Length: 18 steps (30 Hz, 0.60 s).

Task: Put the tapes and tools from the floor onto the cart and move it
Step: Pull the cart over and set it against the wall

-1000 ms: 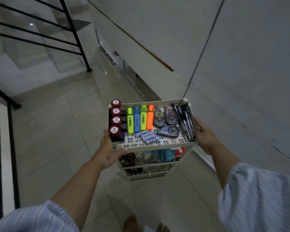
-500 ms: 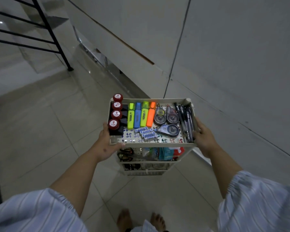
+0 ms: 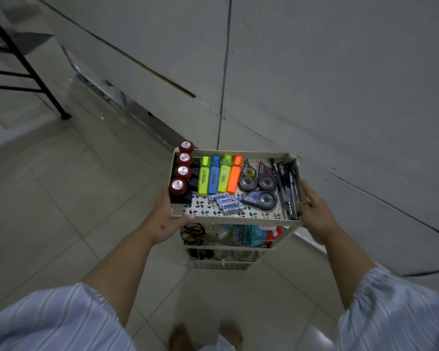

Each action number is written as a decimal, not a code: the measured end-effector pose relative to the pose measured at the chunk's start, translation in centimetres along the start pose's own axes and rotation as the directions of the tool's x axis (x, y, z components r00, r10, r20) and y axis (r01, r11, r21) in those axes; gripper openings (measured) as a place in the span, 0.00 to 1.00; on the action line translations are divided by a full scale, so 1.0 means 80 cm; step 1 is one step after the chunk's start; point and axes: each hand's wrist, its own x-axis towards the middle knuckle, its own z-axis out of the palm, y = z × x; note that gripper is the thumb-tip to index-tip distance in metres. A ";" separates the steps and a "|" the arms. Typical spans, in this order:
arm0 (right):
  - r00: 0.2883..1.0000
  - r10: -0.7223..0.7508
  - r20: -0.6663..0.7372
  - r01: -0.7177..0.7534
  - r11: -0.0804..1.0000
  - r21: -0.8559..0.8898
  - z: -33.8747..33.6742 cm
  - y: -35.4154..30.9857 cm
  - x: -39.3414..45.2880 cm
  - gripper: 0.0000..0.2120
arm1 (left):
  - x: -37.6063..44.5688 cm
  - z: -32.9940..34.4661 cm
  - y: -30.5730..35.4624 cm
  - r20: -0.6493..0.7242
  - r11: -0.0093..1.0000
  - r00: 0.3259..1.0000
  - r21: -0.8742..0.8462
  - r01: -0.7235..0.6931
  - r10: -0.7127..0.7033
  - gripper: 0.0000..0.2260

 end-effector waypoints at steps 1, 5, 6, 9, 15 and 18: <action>1.000 0.003 -0.006 -0.003 1.000 0.002 -0.006 0.000 -0.002 0.27 | 0.003 0.005 0.003 0.012 1.000 1.000 -0.004 -0.003 0.003 0.42; 0.999 0.000 -0.049 0.001 1.000 0.003 -0.033 0.004 -0.005 0.28 | 0.020 0.022 0.020 0.066 1.000 0.998 0.000 -0.007 0.007 0.45; 0.998 0.003 -0.060 -0.002 1.000 0.010 -0.040 0.006 -0.005 0.28 | 0.024 0.027 0.024 0.078 1.000 0.997 0.003 -0.009 0.009 0.46; 0.996 0.006 -0.084 -0.005 1.000 0.012 -0.059 0.008 -0.007 0.28 | 0.036 0.044 0.037 0.106 0.999 0.994 0.009 -0.038 0.037 0.48; 0.988 0.024 -0.153 -0.021 1.000 0.023 -0.096 0.019 -0.008 0.26 | 0.058 0.075 0.060 0.157 0.998 0.985 -0.020 -0.065 0.067 0.48; 0.984 0.023 -0.178 -0.017 0.999 0.031 -0.112 0.027 -0.010 0.25 | 0.069 0.090 0.073 0.172 0.992 0.979 -0.073 -0.103 0.114 0.43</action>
